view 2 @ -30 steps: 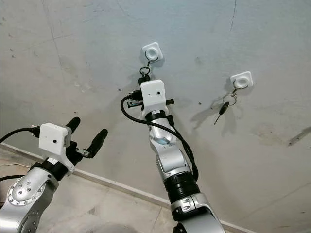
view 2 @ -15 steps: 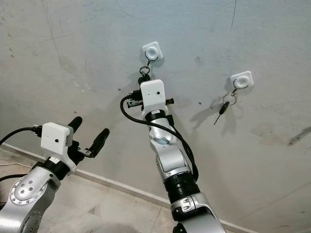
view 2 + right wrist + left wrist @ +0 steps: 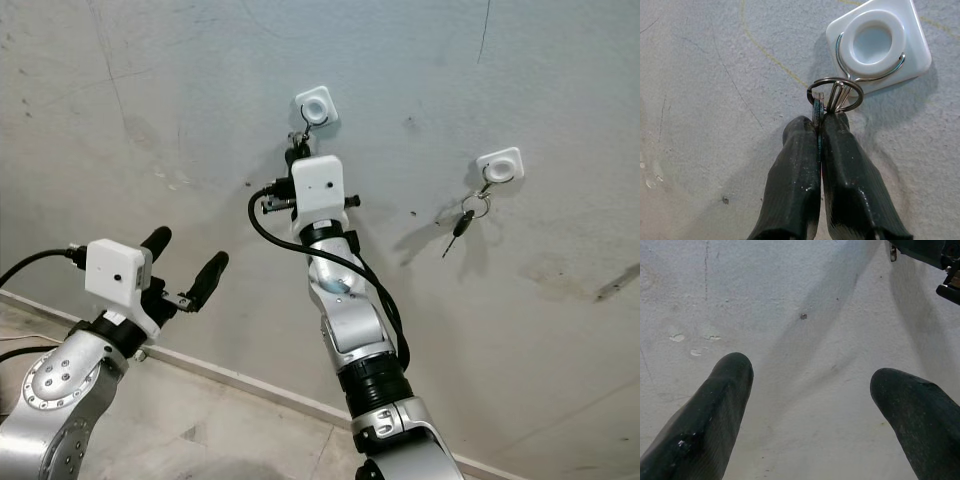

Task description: Hang keys on a hook

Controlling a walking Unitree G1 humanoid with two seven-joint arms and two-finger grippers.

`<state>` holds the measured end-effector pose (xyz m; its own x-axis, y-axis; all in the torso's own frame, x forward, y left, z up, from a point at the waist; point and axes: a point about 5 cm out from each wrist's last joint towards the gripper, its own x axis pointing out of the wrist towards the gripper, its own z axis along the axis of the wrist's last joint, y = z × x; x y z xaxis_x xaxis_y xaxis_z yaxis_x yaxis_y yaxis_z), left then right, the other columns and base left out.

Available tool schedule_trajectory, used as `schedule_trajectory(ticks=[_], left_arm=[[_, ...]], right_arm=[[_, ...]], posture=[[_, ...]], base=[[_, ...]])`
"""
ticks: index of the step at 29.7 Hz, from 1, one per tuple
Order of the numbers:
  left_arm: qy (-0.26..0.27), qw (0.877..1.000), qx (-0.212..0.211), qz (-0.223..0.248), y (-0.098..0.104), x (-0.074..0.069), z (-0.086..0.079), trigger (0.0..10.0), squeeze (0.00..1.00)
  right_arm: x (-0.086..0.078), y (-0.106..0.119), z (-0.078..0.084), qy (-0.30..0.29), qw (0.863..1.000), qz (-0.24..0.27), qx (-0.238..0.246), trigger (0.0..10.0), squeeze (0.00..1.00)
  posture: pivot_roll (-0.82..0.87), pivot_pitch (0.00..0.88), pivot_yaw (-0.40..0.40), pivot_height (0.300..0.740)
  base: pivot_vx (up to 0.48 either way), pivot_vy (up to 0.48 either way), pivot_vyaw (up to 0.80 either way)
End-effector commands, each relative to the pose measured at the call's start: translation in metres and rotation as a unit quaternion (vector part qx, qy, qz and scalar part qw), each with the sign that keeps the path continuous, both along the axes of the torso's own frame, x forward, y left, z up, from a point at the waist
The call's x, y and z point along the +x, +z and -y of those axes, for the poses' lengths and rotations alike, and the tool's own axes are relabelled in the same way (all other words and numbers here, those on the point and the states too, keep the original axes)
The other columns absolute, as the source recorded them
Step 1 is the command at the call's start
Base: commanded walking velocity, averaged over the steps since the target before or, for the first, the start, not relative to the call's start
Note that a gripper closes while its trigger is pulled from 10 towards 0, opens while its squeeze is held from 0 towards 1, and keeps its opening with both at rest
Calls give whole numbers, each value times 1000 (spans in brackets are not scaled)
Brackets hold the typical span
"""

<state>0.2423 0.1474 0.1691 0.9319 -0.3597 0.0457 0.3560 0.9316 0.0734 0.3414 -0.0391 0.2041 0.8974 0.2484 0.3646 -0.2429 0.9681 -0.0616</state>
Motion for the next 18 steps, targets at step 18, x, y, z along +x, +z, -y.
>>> schedule_trajectory(ticks=[18], left_arm=[[-7,1000,3,-9,-5,0,4,10000,0]], right_arm=[[-3,-7,-8,20,1000,-17,-16,10000,0]], posture=[[295,59,-151,740]], base=[[0,0,0]])
